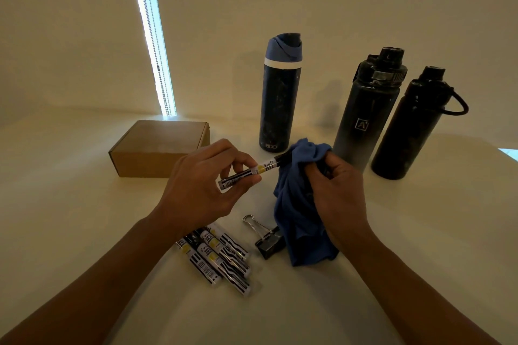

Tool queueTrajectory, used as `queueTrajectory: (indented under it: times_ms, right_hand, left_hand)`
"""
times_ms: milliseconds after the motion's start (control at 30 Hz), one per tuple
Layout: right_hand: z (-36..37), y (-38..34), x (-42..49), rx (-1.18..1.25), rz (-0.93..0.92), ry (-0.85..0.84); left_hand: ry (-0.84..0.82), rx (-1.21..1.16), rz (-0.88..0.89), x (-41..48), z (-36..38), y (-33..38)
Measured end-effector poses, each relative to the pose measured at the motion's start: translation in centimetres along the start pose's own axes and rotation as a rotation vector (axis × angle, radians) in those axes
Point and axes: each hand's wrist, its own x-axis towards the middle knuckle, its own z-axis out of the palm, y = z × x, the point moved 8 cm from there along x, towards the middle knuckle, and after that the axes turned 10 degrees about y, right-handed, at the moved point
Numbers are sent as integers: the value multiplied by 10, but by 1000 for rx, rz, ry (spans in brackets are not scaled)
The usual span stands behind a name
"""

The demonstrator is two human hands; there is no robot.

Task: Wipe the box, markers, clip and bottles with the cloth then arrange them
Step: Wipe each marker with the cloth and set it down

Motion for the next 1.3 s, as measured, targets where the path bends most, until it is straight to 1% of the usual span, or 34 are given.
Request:
queueTrajectory:
  times_ms: [167,233,367,433,500,633,833,1000,1133,1200,1300]
  right_hand:
    - [0,-2,-3,-7,-41,22]
    - [-1,0,-1,-12,-28,26]
    - [2,1,0,-36,-30,1]
    - [4,-2,-2,-56,-59,10]
    - [3,-2,-3,-68,-51,17]
    - [-1,-8,-5,-13,-52,-13]
    - [6,-3,0,-63,-55,-24]
    - [2,1,3,-16,-2,-19]
    - [-1,-1,1,19,2,-6]
    - [-3,-3,3,42,-8,2]
    - [5,8,3,43,81,-49]
  left_hand:
    - [-11,21,13,-1,1,-1]
    - [-10,24,15,-1,1,-1]
    - [-8,43,28,-1,1,0]
    - [-6,41,35,-2,1,1]
    - [-6,57,48,-2,2,1]
    - [-9,39,37,-2,3,1]
    - [-10,37,23,-2,1,0]
    - [-49,-7,-27,0,3,-1]
    - [-84,20,-103,-2,2,-10]
    - [-88,22,-110,-2,2,-12]
    - [-91,14,-80,-3,5,-9]
